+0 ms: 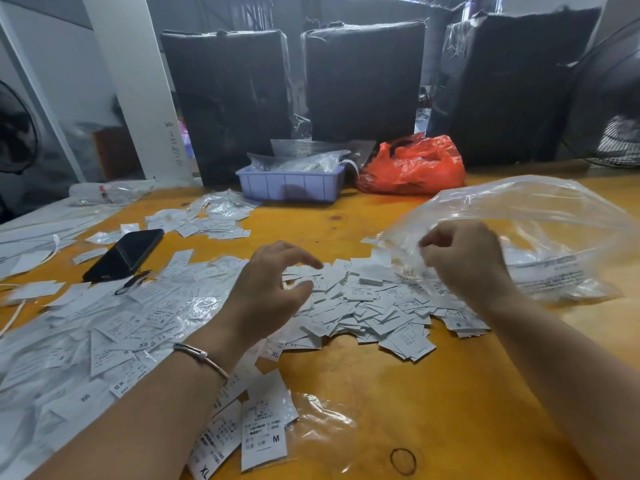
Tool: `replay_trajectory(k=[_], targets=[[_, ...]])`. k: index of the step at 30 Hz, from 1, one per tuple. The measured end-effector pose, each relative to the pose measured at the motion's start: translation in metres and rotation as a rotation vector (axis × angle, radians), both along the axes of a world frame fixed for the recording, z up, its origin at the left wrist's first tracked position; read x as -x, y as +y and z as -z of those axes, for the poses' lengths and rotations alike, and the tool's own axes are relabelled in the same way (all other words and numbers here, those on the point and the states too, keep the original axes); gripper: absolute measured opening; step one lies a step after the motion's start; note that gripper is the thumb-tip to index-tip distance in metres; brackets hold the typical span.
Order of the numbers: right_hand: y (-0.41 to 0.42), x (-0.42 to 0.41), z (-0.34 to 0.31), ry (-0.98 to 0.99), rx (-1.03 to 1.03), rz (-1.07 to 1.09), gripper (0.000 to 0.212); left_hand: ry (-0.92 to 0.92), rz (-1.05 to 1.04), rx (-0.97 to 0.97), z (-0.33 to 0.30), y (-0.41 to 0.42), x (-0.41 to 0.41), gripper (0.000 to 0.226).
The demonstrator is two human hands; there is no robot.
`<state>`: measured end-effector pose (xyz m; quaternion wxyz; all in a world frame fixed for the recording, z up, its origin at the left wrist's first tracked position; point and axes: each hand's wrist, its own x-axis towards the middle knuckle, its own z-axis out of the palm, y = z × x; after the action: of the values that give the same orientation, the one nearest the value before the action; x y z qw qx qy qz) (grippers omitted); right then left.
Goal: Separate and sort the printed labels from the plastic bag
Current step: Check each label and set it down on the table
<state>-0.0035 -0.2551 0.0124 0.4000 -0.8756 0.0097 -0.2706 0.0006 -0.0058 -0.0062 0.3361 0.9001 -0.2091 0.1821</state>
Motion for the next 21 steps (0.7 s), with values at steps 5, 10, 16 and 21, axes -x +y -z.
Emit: replay_trajectory(k=[5, 10, 16, 21], targets=[[0.031, 0.014, 0.005, 0.283, -0.232, -0.580, 0.010, 0.170, 0.268, 0.086, -0.002, -0.003, 0.006, 0.087], [0.034, 0.010, 0.013, 0.328, -0.302, -0.667, 0.014, 0.147, 0.309, 0.113, -0.006, -0.007, 0.008, 0.057], [0.030, 0.005, 0.013, 0.323, -0.532, -0.697, 0.015, 0.064, 0.203, 0.114, -0.010, -0.005, 0.009, 0.015], [0.026, -0.002, 0.024, 0.111, 0.153, -0.361, 0.024, 0.101, 0.127, 0.169, -0.005, -0.003, 0.005, 0.009]])
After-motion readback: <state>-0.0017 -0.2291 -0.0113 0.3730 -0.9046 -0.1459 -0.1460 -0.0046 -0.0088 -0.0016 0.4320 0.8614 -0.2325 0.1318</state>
